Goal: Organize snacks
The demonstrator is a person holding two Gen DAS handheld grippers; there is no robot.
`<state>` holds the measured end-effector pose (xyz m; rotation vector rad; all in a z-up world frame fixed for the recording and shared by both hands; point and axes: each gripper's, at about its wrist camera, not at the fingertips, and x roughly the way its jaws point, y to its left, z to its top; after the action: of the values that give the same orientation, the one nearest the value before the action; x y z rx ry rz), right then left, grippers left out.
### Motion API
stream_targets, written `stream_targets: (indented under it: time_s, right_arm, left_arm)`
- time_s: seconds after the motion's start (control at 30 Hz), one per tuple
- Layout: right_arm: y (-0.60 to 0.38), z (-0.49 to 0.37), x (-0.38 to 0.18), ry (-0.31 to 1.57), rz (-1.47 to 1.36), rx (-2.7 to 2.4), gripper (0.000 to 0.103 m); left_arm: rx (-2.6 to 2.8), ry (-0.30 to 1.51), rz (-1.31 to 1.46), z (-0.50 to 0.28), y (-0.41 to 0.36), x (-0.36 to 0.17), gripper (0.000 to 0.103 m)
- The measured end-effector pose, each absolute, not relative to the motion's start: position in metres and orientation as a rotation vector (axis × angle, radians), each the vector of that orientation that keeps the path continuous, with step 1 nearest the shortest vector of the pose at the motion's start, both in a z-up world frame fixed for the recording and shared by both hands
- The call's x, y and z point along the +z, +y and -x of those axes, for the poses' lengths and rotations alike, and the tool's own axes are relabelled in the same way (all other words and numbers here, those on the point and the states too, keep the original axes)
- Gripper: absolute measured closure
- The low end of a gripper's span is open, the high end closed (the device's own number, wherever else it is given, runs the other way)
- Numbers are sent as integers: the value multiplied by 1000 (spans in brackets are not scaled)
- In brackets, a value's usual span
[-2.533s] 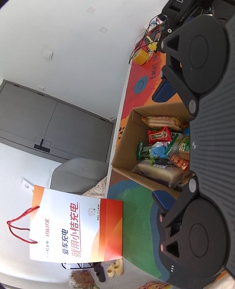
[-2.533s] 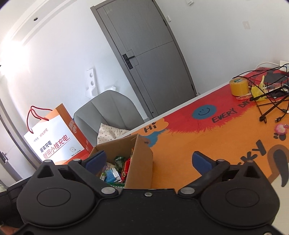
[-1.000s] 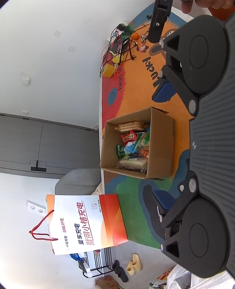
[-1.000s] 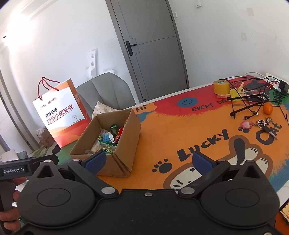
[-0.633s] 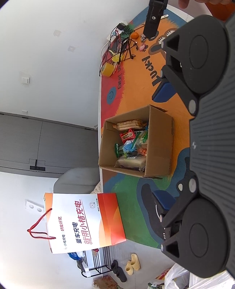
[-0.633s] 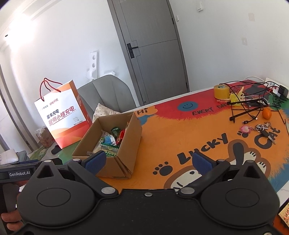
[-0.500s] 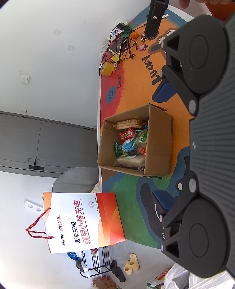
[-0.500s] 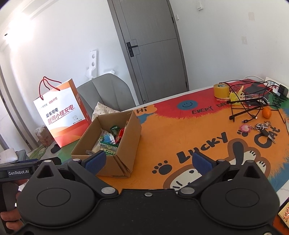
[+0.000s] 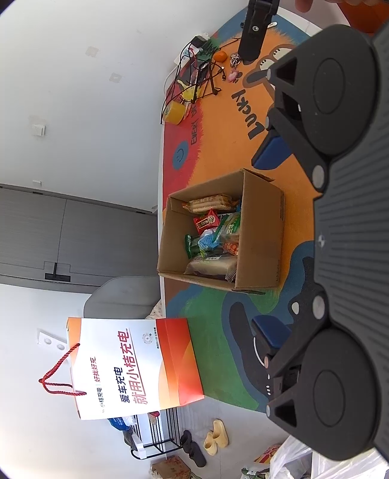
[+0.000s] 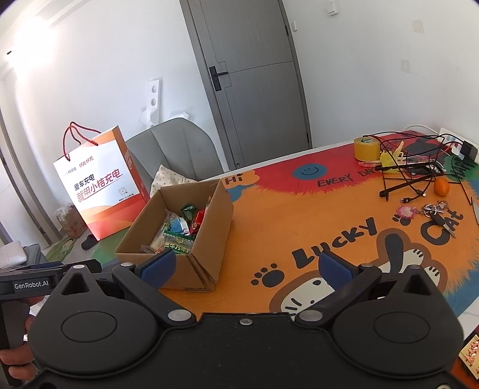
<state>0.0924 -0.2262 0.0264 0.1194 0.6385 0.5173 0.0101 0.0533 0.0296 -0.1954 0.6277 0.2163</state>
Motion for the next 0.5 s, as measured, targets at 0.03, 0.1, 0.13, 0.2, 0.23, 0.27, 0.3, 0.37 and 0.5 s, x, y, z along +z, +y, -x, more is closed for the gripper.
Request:
stream_targets:
  time_s: [0.03,0.1,0.13,0.2,0.23,0.27,0.3,0.37,0.5]
  right_arm:
    - [-226,-92,27,639,-118,517,0]
    - [-226,-92,27,635,-119,519,0]
    - [-226,-91,26,636,-118,519,0]
    - [-225,-91,26,638,-114,521,0]
    - [-225,-91,26,636,-111,521,0]
    - [-224,-90,26,634,-107,522,0]
    - [-224,-91,27,633,-106,522,0]
    - [-225,-92,27,637,-109,517,0]
    - [-225,-92,27,637,-111,516,0]
  left_arm:
    - [215,626,196,-10,53,30,0]
    - [215,624,192,-9,53,30,0]
    - [215,626,192,-9,53,30,0]
    - [211,622,193,-8,53,31,0]
    - [212,622,193,-8,53,31,0]
    - [214,620,194,-8,53,31,0]
    - [215,621,195,-8,54,31,0]
    - [216,625,195,-8,54,30,0]
    - [213,627,192,-8,53,29,0]
